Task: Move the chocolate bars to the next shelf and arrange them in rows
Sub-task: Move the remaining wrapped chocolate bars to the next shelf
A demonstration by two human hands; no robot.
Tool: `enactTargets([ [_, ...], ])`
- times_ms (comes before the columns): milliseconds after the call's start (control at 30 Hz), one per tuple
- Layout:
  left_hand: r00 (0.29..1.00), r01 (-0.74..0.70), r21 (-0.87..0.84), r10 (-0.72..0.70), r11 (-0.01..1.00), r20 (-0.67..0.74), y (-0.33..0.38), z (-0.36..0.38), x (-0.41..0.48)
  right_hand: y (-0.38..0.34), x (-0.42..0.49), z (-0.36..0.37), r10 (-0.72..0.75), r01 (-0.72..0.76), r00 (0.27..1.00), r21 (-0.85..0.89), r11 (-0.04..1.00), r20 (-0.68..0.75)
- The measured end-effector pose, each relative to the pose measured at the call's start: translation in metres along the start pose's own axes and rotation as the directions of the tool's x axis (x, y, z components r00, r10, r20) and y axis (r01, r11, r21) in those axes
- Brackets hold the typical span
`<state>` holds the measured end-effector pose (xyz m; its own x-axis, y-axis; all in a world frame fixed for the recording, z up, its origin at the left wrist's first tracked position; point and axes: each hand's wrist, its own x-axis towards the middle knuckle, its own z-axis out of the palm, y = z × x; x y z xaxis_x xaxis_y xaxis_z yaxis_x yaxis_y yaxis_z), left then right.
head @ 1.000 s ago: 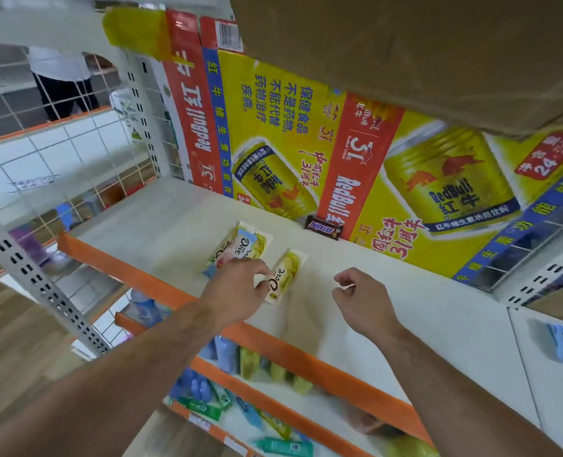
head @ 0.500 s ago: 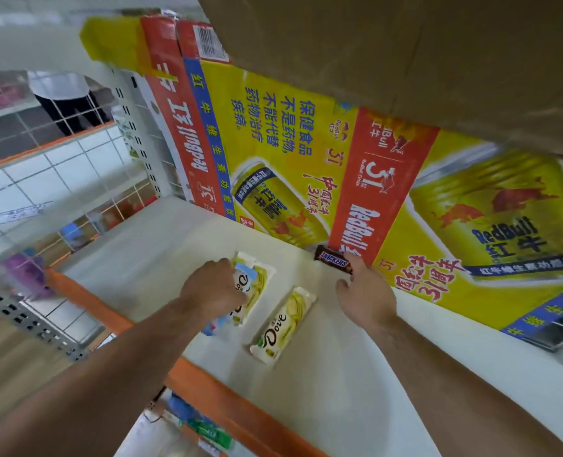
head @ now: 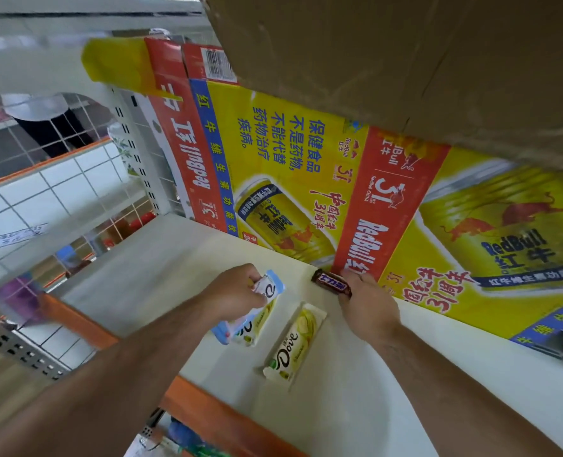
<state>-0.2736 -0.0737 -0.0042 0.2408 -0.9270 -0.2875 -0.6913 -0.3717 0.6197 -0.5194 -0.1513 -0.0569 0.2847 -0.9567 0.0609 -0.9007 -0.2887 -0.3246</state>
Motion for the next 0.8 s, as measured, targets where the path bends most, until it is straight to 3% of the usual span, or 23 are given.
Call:
enactTargets([
  [167,0.996,0.043,-0.113,-0.034,0.993,0.083,-0.002,-0.008,-0.008,-0.006,-0.014,-0.010,-0.007,0.017,0.997,-0.120,0.993,0.083],
  [367,0.972,0.001,-0.282,0.065,0.959,0.224,-0.005,-0.015,-0.028,-0.014,-0.064,-0.015,0.043,-0.018,0.996,-0.282,0.959,0.084],
  [400,0.963,0.004,-0.343,0.089,0.939,0.255,-0.005,-0.013,-0.033,-0.013,-0.073,-0.017,0.093,-0.075,0.993,-0.231,0.970,0.070],
  [467,0.942,0.013,-0.433,0.134,0.901,0.309,-0.003,-0.007,-0.043,-0.011,-0.093,-0.021,0.256,-0.259,0.965,0.044,0.965,0.063],
  [533,0.927,-0.018,-0.462,0.188,0.887,0.325,-0.004,0.001,-0.050,-0.010,-0.116,-0.027,0.385,-0.394,0.918,0.349,0.850,0.099],
  [600,0.916,-0.077,-0.456,0.243,0.887,0.318,-0.004,0.011,-0.055,-0.010,-0.141,-0.036,0.428,-0.438,0.889,0.570,0.695,0.161],
  [667,0.902,-0.106,-0.475,0.286,0.873,0.324,-0.001,0.022,-0.062,-0.009,-0.166,-0.047,0.422,-0.419,0.891,0.668,0.615,0.170],
  [800,0.861,-0.114,-0.521,0.346,0.846,0.372,0.014,0.044,-0.082,-0.002,-0.207,-0.060,0.457,-0.414,0.877,0.717,0.560,0.149],
])
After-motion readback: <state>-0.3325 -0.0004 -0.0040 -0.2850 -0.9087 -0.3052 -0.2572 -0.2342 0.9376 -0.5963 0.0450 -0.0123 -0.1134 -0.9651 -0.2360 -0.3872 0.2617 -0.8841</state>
